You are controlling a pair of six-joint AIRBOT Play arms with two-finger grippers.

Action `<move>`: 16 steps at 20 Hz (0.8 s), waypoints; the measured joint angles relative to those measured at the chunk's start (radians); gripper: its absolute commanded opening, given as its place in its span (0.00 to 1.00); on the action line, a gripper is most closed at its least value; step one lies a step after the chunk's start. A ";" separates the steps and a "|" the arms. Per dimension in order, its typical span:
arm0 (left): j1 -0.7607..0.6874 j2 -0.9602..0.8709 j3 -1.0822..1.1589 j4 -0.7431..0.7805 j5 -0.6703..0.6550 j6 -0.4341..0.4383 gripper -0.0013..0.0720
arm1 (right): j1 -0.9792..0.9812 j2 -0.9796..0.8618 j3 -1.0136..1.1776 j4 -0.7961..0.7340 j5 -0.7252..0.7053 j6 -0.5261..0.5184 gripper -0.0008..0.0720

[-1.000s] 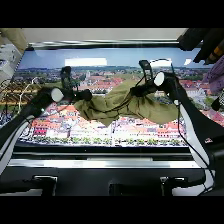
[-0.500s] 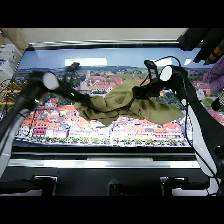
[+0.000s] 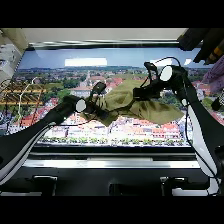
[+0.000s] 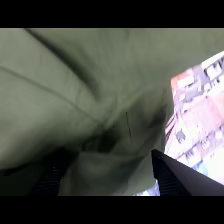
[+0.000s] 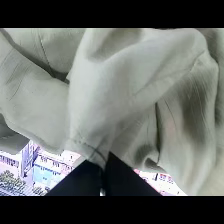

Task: Fold the clothes and pants, and hang the long-sleeved shirts on hangers.

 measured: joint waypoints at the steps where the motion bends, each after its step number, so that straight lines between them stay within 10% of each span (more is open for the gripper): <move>1: 0.000 -0.005 -0.002 -0.002 0.019 -0.006 0.83 | 0.000 0.000 0.000 0.000 0.000 0.003 0.05; 8: 0.025 -0.053 -0.004 -0.008 0.115 -0.053 0.71 | 0.000 0.000 0.000 0.000 -0.003 0.002 0.05; 9: 0.028 -0.065 -0.004 -0.008 0.122 -0.056 0.62 | 0.000 0.000 0.000 0.000 -0.002 0.002 0.05; 11: 0.032 -0.082 -0.005 -0.009 0.131 -0.060 0.07 | 0.000 0.000 0.000 0.000 -0.001 0.002 0.05; 16: 0.042 -0.069 0.061 0.006 0.145 -0.060 0.05 | 0.000 0.005 0.012 -0.012 0.005 -0.005 0.05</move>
